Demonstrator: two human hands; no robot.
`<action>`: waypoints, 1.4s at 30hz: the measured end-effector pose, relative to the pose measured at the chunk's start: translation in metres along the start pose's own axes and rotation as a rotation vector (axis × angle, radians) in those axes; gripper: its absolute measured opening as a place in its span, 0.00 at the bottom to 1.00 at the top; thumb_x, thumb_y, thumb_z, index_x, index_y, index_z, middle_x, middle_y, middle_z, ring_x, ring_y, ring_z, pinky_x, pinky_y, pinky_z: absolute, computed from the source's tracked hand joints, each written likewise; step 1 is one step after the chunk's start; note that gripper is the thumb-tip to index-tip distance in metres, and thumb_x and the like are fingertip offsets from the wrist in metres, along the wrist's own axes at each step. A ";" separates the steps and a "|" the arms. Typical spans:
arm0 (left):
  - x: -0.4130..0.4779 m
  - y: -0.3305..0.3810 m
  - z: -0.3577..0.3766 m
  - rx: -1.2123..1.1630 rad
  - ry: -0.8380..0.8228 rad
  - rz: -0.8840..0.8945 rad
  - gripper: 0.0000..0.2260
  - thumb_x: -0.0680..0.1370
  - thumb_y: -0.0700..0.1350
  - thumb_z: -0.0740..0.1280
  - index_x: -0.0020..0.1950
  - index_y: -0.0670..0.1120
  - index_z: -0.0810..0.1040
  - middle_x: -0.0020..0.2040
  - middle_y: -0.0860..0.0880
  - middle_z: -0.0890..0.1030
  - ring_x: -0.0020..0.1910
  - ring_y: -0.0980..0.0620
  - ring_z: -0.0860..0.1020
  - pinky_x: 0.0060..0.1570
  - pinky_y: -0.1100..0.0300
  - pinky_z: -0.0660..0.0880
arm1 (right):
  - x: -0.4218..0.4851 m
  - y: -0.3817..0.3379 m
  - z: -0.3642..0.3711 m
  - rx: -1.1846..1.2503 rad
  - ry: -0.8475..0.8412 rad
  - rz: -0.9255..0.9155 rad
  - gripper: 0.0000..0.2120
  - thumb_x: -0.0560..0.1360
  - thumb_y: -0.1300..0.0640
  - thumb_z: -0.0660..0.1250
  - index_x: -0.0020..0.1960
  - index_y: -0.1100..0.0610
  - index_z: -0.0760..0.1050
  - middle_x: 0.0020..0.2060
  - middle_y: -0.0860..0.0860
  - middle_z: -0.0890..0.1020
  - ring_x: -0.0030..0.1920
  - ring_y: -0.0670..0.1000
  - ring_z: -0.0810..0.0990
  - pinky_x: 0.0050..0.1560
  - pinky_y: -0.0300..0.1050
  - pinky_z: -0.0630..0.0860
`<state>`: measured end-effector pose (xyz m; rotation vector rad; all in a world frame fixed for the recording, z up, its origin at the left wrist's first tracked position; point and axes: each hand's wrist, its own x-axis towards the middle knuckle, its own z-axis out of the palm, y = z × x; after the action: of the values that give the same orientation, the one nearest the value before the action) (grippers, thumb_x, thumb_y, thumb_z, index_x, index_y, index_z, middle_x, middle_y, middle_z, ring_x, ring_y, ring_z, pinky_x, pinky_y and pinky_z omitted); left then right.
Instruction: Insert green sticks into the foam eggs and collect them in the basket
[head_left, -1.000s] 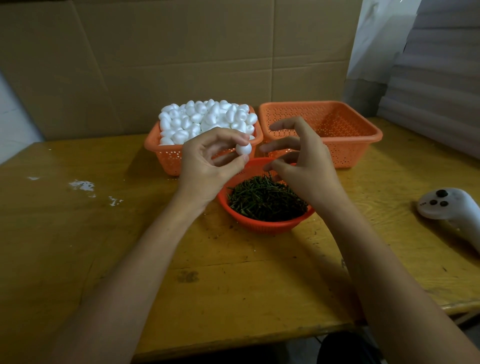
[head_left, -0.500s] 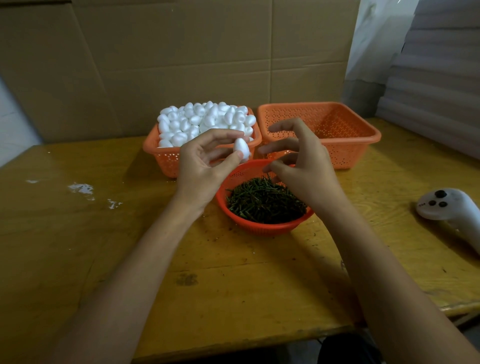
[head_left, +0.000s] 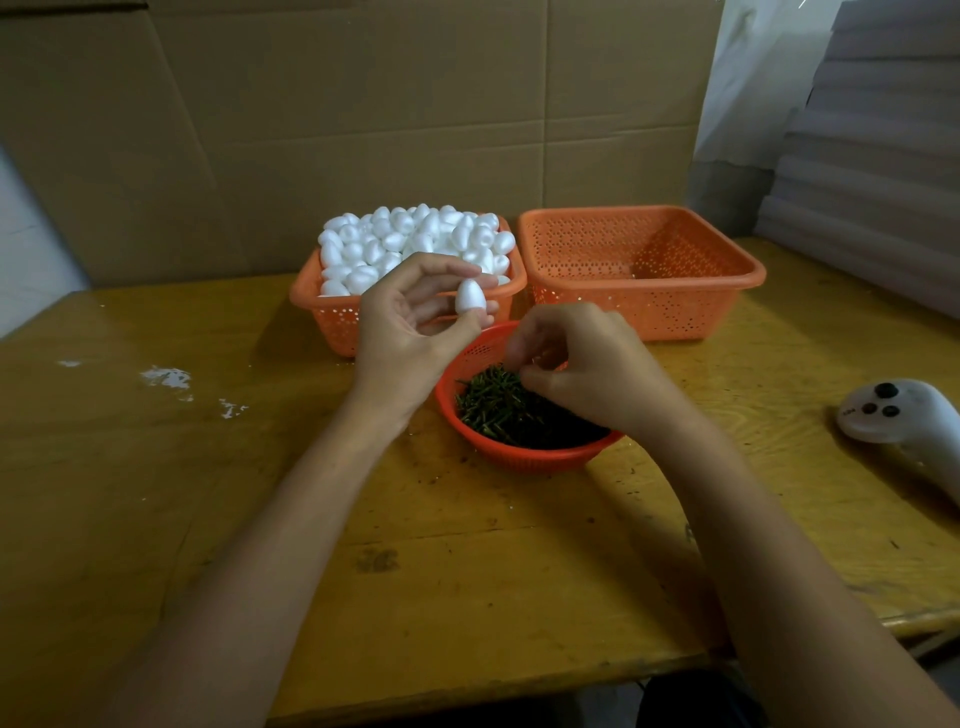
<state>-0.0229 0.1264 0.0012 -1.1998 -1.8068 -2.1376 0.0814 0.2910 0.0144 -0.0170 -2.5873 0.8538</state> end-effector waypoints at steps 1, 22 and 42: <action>0.000 0.000 0.000 0.001 -0.003 -0.001 0.13 0.77 0.31 0.75 0.59 0.42 0.80 0.54 0.45 0.88 0.53 0.43 0.88 0.54 0.50 0.85 | 0.000 0.000 0.001 -0.037 -0.064 -0.002 0.09 0.71 0.61 0.76 0.47 0.49 0.84 0.43 0.42 0.87 0.48 0.42 0.85 0.57 0.50 0.80; 0.001 -0.005 0.000 0.048 0.010 -0.055 0.12 0.75 0.32 0.77 0.58 0.40 0.84 0.59 0.41 0.85 0.53 0.46 0.88 0.56 0.51 0.84 | 0.000 0.005 0.002 -0.100 -0.254 -0.063 0.08 0.71 0.55 0.80 0.45 0.43 0.86 0.40 0.38 0.85 0.42 0.37 0.81 0.45 0.30 0.72; 0.001 0.001 -0.001 0.037 0.002 -0.028 0.10 0.77 0.36 0.77 0.57 0.45 0.85 0.54 0.49 0.88 0.58 0.49 0.85 0.57 0.60 0.80 | -0.002 0.002 -0.002 -0.072 -0.127 -0.059 0.15 0.70 0.71 0.75 0.47 0.51 0.85 0.42 0.42 0.87 0.44 0.38 0.84 0.51 0.35 0.80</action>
<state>-0.0238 0.1260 0.0023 -1.1707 -1.8651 -2.1092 0.0842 0.2934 0.0143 0.0950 -2.7212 0.7636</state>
